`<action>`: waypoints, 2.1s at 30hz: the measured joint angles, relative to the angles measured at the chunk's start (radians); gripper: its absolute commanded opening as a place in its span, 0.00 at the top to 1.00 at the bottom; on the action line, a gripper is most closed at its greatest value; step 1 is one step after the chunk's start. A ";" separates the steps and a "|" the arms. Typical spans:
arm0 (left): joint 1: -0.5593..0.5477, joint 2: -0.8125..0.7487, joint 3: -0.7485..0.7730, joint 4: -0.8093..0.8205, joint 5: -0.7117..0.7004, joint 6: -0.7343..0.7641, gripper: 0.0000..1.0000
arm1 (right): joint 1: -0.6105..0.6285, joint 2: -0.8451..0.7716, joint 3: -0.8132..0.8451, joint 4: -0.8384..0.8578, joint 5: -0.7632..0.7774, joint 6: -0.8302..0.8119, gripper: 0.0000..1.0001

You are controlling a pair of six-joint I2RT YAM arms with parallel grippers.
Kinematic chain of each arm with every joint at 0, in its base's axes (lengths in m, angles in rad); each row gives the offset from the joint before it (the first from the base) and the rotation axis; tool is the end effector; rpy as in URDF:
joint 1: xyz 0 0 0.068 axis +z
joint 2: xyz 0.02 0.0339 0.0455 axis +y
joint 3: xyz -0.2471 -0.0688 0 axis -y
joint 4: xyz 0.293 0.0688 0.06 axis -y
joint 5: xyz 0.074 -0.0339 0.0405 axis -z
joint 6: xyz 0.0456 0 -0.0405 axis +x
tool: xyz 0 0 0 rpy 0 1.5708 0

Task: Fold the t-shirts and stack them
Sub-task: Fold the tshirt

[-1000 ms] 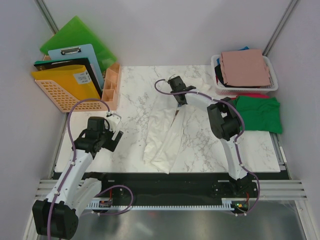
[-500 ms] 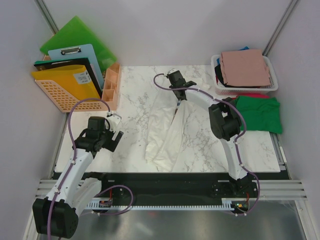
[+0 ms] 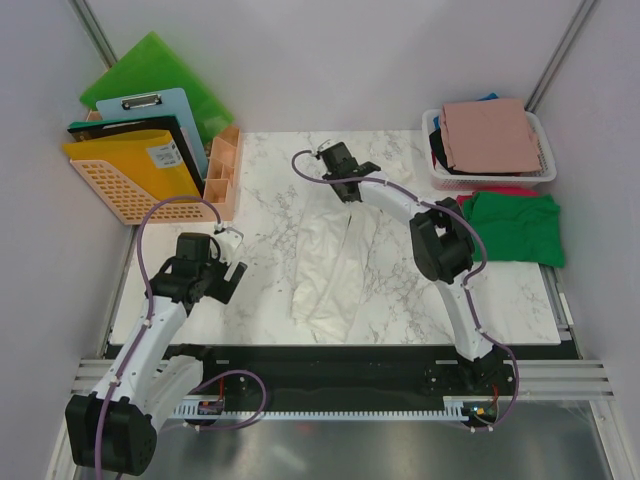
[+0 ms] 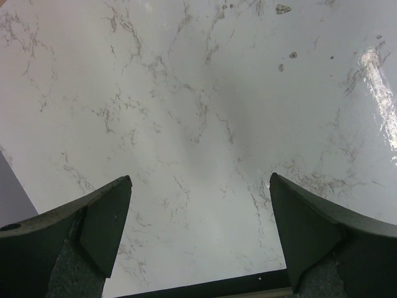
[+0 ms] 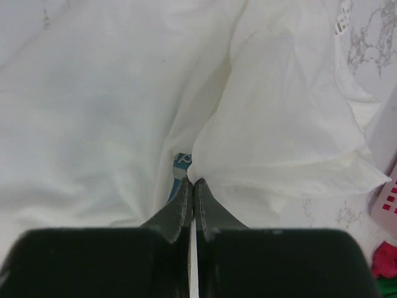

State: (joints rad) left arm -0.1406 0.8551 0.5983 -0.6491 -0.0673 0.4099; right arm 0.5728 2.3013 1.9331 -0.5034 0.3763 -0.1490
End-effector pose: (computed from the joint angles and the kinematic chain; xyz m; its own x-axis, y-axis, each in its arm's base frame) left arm 0.2284 -0.0292 0.1895 -0.6753 0.4972 -0.5448 0.4011 0.8674 0.2944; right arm 0.4753 0.2866 0.1590 -0.5908 -0.5453 -0.5947 -0.3974 0.8381 -0.3737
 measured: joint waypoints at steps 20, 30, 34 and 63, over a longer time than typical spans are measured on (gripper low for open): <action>0.000 0.000 0.000 0.000 0.000 0.000 0.01 | 0.021 -0.171 -0.269 0.123 0.098 -0.004 0.02; 0.000 0.001 0.000 0.000 0.001 0.000 0.01 | -0.095 -0.320 -0.330 0.126 0.036 0.018 0.20; 0.000 0.001 0.000 0.000 0.000 0.000 0.01 | -0.220 -0.194 -0.227 0.052 -0.132 0.069 1.00; 0.000 0.022 -0.005 -0.002 0.000 0.000 0.01 | -0.298 0.156 0.274 -0.097 -0.146 0.096 1.00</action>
State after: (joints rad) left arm -0.1406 0.8772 0.5930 -0.6514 -0.0669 0.4103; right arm 0.2745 2.4573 2.2066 -0.6003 0.2306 -0.0532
